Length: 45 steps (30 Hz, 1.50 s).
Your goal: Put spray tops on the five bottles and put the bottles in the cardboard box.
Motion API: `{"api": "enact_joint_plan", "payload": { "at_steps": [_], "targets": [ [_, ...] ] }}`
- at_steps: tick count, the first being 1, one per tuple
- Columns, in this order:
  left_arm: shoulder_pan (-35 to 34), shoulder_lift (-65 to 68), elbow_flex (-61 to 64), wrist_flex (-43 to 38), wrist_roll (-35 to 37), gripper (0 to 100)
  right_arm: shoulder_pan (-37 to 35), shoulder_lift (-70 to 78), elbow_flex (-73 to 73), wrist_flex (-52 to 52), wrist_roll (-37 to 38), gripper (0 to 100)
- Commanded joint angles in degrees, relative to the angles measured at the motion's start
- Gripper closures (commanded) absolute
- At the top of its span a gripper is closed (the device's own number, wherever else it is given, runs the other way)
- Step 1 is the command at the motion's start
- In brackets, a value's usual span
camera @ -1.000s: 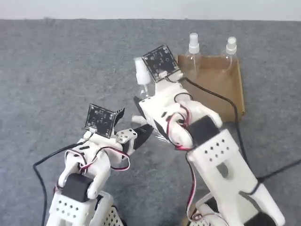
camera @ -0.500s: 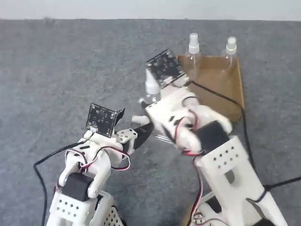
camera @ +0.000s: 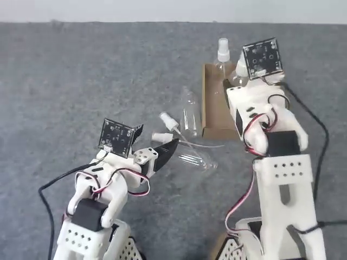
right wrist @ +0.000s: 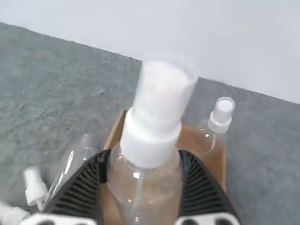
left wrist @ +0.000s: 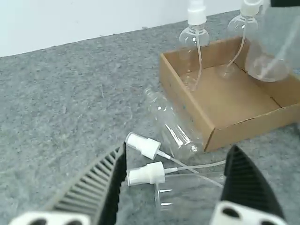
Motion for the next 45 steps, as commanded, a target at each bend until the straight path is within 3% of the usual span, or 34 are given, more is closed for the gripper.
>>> {"api": "enact_joint_plan", "payload": {
  "at_steps": [1,7,15,23,28,45],
  "targets": [
    [-0.4,-1.1,0.0,-0.1,-0.4,69,0.6,4.7,2.3,-11.4,0.4,99.3],
    [-0.4,-1.1,0.7,-0.4,-0.4,69,0.7,15.2,3.7,-22.3,-5.9,99.3],
    [-0.4,-1.1,0.7,-0.4,-0.4,69,0.5,26.2,3.7,-31.7,-7.6,99.3],
    [-0.4,-1.1,0.7,-0.4,-0.4,69,-0.7,31.0,4.6,-33.9,-7.6,99.3],
    [-0.4,-1.1,0.7,-0.4,-0.4,69,-2.1,31.2,9.1,-41.0,-7.4,99.3],
    [-0.4,-1.1,0.7,-0.2,-0.4,69,-2.5,31.3,9.5,-43.1,-7.7,99.3]
  ]
}}
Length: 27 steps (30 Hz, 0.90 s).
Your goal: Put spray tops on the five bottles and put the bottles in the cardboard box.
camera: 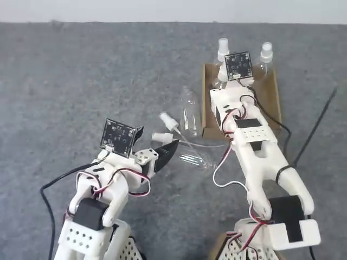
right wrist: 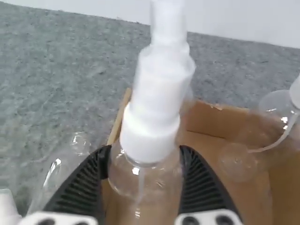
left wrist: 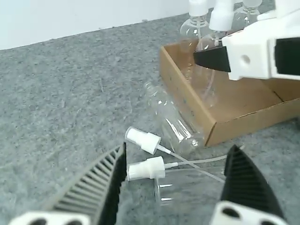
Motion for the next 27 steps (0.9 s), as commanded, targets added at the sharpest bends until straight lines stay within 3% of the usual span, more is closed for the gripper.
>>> {"api": "enact_joint_plan", "payload": {
  "at_steps": [1,27],
  "targets": [
    [-0.4,-1.1,-0.6,-0.2,-0.4,69,-0.5,-1.0,-0.6,-2.2,-0.9,99.3],
    [-0.4,-1.1,-0.6,-0.2,-0.4,69,-0.5,3.3,1.6,-6.1,-0.3,99.1]
  ]
}}
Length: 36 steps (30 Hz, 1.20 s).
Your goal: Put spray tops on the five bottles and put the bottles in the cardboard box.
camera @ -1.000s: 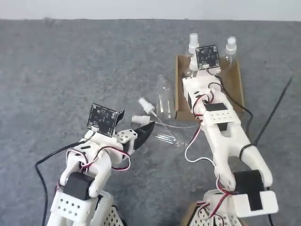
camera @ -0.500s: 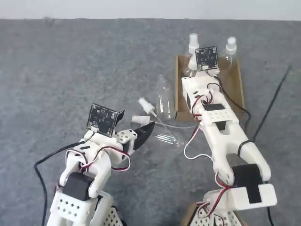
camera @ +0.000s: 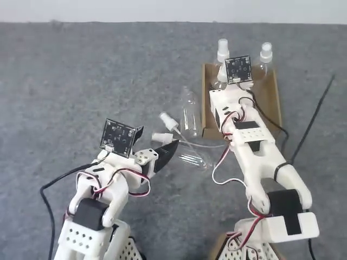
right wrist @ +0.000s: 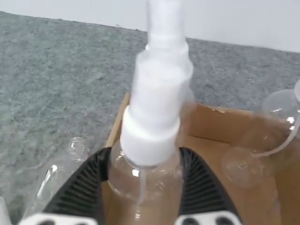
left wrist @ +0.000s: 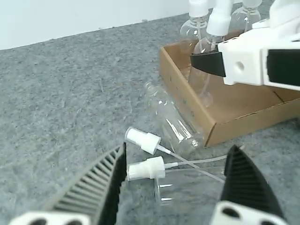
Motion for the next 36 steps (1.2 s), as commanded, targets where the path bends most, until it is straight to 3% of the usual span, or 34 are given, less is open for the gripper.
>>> {"api": "enact_joint_plan", "payload": {
  "at_steps": [1,6,13,21,31,36],
  "targets": [
    [-0.4,-1.1,-0.6,-0.2,-0.4,69,-0.6,-0.7,0.1,-0.3,0.3,98.7],
    [-0.4,-1.1,-0.6,-0.3,-0.4,69,-0.6,-0.7,0.2,0.0,0.3,88.0],
    [-0.4,-1.1,-0.6,-0.4,-0.4,69,-0.7,-0.7,0.2,0.0,0.3,85.0],
    [-0.4,-1.1,-0.6,-0.4,-0.4,69,-1.9,-0.7,0.2,0.1,0.4,74.9],
    [-0.4,-1.1,-0.6,-0.4,-0.4,69,-1.8,-2.8,-0.2,0.4,0.4,73.5],
    [-0.4,-1.1,-0.6,-0.4,-0.4,69,-1.9,-12.6,-2.1,12.1,-0.1,73.5]
  ]
}}
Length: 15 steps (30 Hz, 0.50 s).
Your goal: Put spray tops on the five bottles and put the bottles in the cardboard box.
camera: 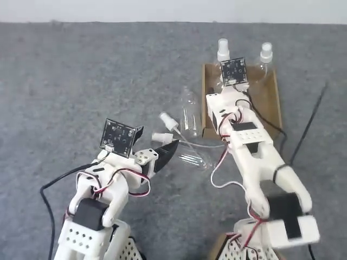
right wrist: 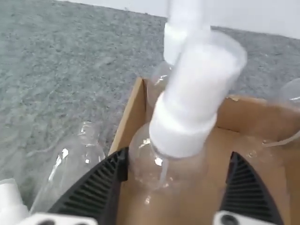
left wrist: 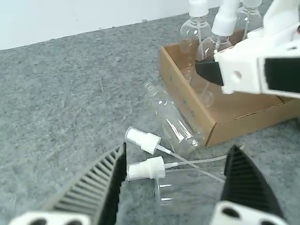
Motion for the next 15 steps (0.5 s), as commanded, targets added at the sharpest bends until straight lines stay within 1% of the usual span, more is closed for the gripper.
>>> {"api": "enact_joint_plan", "payload": {
  "at_steps": [1,5,9,12,15],
  "targets": [
    [-0.4,-1.1,-0.6,-0.4,-0.4,69,-0.4,-12.6,-3.4,10.9,-0.1,73.5],
    [-0.4,-1.1,-0.6,-0.3,-0.4,69,-0.4,-20.8,-5.8,21.5,-0.1,73.8],
    [-3.9,-1.1,-0.9,-0.5,-0.2,69,-1.5,-27.1,-9.3,34.1,-0.1,73.8],
    [-7.4,-1.1,-2.0,-0.5,0.2,69,-4.9,-29.6,-11.9,44.4,-0.1,73.8],
    [-11.1,-1.1,-3.2,-0.5,0.2,74,-10.5,-30.0,-13.5,53.9,-0.7,73.9]
  ]
}}
